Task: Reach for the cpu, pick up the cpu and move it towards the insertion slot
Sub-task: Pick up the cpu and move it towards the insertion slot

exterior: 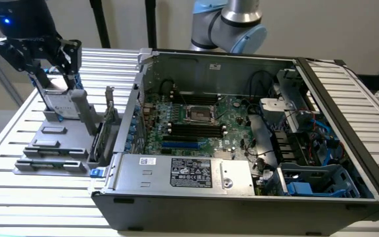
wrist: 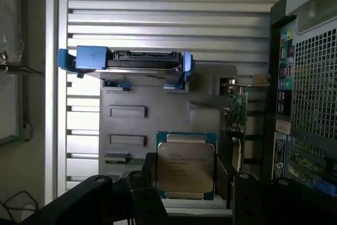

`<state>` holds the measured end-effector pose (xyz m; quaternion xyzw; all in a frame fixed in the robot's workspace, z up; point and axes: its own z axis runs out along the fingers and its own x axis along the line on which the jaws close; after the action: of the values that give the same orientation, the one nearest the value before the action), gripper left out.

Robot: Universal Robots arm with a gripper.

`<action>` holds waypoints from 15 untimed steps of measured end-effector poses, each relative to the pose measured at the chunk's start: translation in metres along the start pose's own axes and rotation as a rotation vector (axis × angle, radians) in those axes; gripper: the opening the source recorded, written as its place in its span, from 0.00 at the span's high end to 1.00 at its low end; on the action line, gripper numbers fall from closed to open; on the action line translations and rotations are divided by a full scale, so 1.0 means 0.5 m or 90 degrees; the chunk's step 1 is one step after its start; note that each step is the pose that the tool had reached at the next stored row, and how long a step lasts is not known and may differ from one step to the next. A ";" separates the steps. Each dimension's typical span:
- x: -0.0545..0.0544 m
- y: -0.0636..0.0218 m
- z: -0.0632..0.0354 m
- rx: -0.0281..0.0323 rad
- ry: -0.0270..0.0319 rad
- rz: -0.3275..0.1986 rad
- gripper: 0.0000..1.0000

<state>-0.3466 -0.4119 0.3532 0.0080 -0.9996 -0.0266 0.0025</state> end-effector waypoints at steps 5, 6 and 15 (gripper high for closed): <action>-0.045 -0.001 -0.009 -0.0045 0.0000 0.000 0.45; -0.055 -0.001 -0.011 -0.0054 0.0000 0.000 0.45; -0.137 -0.002 -0.026 -0.0128 -0.0001 0.000 0.45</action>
<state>-0.2782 -0.4125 0.3659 0.0080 -0.9993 -0.0366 0.0026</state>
